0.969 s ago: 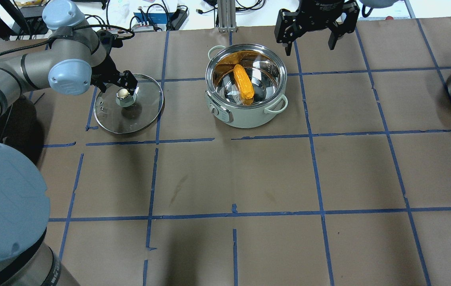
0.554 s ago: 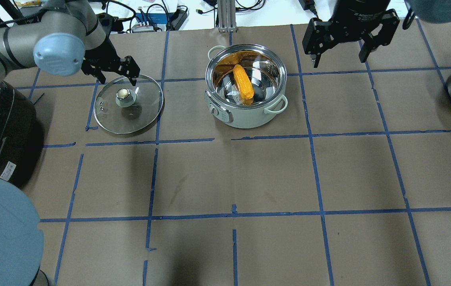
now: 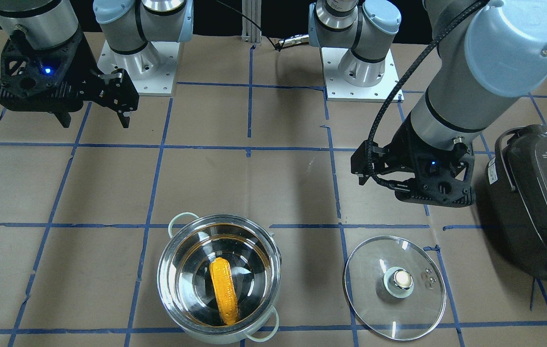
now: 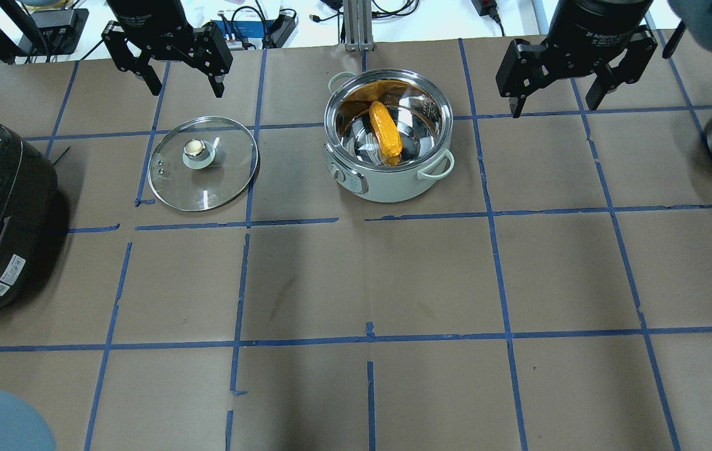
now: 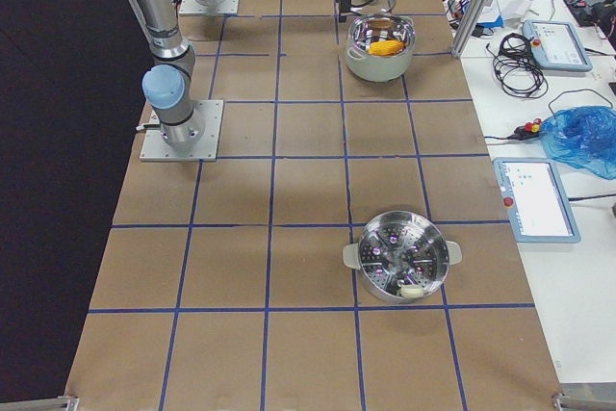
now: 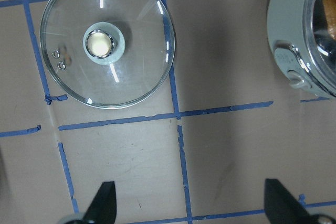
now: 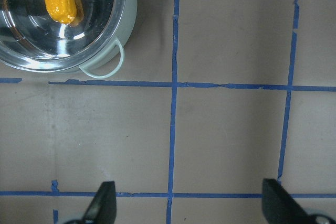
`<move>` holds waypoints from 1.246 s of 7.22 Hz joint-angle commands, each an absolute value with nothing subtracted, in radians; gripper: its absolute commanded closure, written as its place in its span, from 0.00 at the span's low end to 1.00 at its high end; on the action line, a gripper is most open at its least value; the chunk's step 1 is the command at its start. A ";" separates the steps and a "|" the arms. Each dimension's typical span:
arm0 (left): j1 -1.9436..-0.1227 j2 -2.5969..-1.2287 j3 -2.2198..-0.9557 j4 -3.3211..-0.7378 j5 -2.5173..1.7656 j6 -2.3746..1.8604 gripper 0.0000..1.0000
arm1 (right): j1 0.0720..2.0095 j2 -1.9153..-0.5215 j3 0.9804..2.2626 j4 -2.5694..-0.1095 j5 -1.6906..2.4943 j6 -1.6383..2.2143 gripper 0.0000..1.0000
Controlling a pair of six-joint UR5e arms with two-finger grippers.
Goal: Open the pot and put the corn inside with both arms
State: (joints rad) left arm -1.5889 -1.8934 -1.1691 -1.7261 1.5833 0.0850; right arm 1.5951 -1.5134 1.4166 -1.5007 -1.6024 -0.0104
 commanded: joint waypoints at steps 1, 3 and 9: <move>-1.586 -1.864 -1.219 -1.672 1.582 0.094 0.00 | 1.598 -1.534 1.417 -1.505 -1.598 0.146 0.08; -1.572 -1.841 -1.246 -1.663 1.583 0.095 0.00 | 1.601 -1.519 1.410 -1.511 -1.594 0.161 0.00; -1.565 -1.689 -1.488 -1.572 1.585 0.107 0.00 | 1.603 -1.519 1.416 -1.508 -1.574 0.160 0.00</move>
